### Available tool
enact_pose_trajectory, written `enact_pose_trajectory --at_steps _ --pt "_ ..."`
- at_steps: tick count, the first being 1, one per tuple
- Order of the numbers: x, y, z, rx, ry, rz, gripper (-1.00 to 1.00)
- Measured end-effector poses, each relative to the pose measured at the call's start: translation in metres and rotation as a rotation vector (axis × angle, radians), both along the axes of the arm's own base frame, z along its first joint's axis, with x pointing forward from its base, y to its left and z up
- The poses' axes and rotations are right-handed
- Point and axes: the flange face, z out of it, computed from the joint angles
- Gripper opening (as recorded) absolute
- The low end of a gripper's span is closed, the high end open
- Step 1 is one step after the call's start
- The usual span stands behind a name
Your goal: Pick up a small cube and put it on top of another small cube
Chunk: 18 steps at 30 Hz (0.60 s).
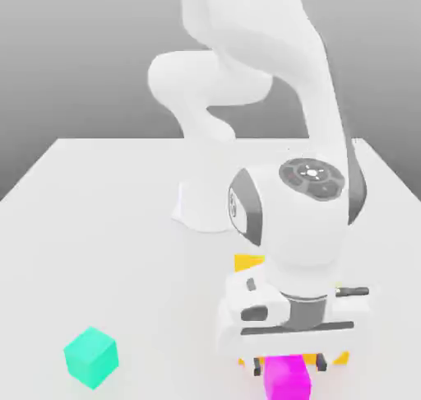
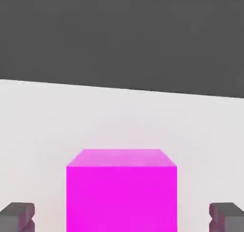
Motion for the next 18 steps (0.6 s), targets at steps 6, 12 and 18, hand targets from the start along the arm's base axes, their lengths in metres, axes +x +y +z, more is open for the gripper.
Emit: enact_pose_trajectory --at_steps 6,12,18 --pt "0.000 0.000 -0.001 0.000 0.000 0.000 -1.00" --pt "0.001 -0.025 0.050 0.005 0.014 -0.042 -1.00" --pt "-0.018 -0.106 0.061 0.033 0.056 -0.116 -1.00"
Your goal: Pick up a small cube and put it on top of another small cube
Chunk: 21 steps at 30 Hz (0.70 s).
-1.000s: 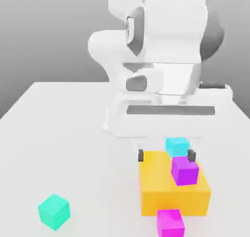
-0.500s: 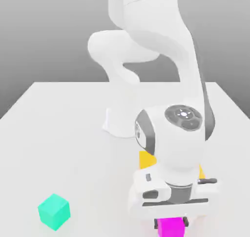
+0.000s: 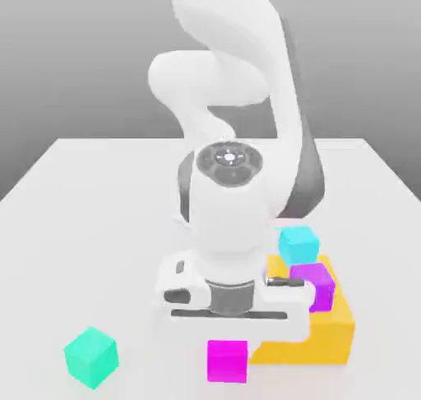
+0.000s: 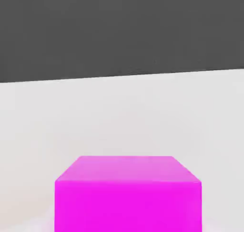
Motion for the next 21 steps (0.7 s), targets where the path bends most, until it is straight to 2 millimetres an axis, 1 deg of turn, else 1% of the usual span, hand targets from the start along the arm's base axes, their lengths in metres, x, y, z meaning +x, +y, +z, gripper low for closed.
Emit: enact_pose_trajectory --at_steps 1,3,4,7,8,11,15,18,21 --pt "-0.007 -0.005 0.007 0.010 0.002 0.014 -1.00" --pt "-0.019 0.001 0.023 0.025 0.000 0.071 -1.00" --pt "-0.025 0.009 0.031 0.032 -0.002 0.111 -1.00" --pt "-0.044 0.044 0.056 0.045 -0.010 0.254 -1.00" --pt "-0.051 0.052 0.063 0.047 -0.014 0.294 -1.00" --pt "-0.074 0.073 0.085 0.051 -0.024 0.414 -1.00" --pt "-0.109 0.104 0.108 0.051 -0.037 0.591 -1.00" --pt "-0.137 0.122 0.123 0.046 -0.047 0.724 -1.00" --pt "-0.166 0.137 0.134 0.039 -0.056 0.855 -1.00"
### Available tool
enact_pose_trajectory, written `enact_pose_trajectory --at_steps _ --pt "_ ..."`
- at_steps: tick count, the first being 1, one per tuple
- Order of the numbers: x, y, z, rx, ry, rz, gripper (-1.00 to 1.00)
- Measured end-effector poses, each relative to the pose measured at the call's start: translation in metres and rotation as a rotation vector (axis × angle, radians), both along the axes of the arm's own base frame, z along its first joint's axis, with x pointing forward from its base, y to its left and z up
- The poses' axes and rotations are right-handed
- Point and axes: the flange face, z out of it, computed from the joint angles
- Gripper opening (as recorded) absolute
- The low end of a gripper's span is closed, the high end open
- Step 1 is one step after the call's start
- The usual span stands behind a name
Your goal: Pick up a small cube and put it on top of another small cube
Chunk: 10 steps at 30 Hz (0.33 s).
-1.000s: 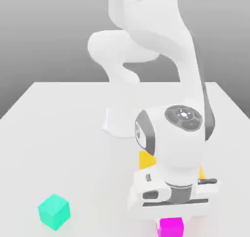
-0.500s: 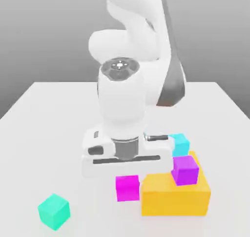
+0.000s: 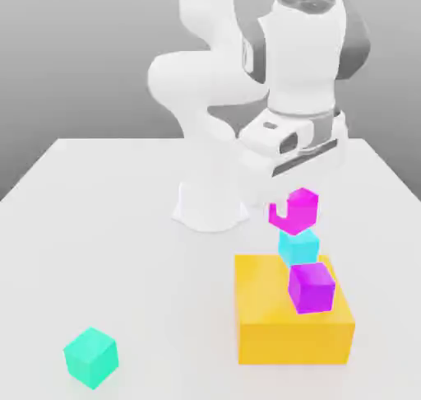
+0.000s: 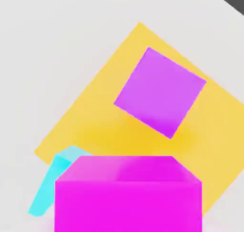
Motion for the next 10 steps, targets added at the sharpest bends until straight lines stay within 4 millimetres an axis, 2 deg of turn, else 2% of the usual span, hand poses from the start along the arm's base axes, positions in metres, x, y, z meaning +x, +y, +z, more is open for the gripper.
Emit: enact_pose_trajectory --at_steps 2,7,8,10 --pt "-0.012 0.011 -0.001 -0.027 -0.021 0.063 -1.00" --pt "-0.016 0.015 -0.049 -0.038 -0.029 0.083 -1.00" --pt "-0.016 0.014 -0.056 -0.038 -0.029 0.083 1.00" --pt "-0.016 0.014 -0.056 -0.038 -0.029 0.083 1.00"
